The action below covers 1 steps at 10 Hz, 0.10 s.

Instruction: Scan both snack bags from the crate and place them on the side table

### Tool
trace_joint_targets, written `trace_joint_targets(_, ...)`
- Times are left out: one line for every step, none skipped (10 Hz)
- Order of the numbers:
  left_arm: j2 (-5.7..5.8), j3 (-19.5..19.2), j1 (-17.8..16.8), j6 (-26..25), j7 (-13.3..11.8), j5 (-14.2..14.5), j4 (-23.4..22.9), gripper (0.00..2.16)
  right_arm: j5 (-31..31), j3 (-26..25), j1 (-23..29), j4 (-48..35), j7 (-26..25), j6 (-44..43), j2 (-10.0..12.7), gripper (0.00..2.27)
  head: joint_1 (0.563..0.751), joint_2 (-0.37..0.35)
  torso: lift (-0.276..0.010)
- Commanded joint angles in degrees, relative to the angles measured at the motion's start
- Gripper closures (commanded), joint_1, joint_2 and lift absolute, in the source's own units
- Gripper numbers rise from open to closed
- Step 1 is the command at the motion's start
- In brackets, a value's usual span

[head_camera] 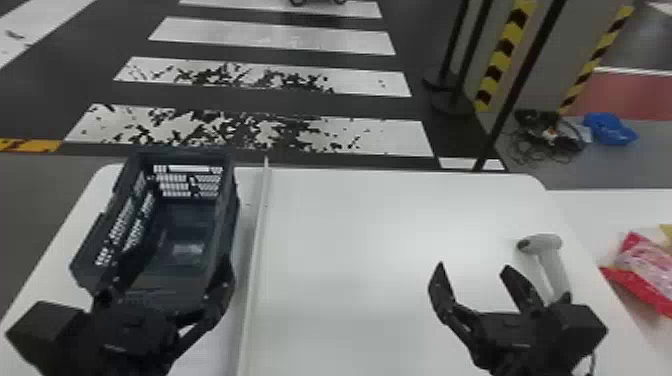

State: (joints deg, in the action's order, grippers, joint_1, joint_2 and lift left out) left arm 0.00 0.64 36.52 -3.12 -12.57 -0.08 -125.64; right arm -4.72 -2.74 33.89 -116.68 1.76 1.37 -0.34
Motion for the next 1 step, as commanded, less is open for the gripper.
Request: trace_joint_targets(-0.15, 0.0, 0.5, 0.0, 0.1, 0.3, 0.0, 0.07, 0.1, 0.2, 0.4, -0.1, 0.0, 0.0, 0.2, 0.02, 0.695, -0.101, -0.095)
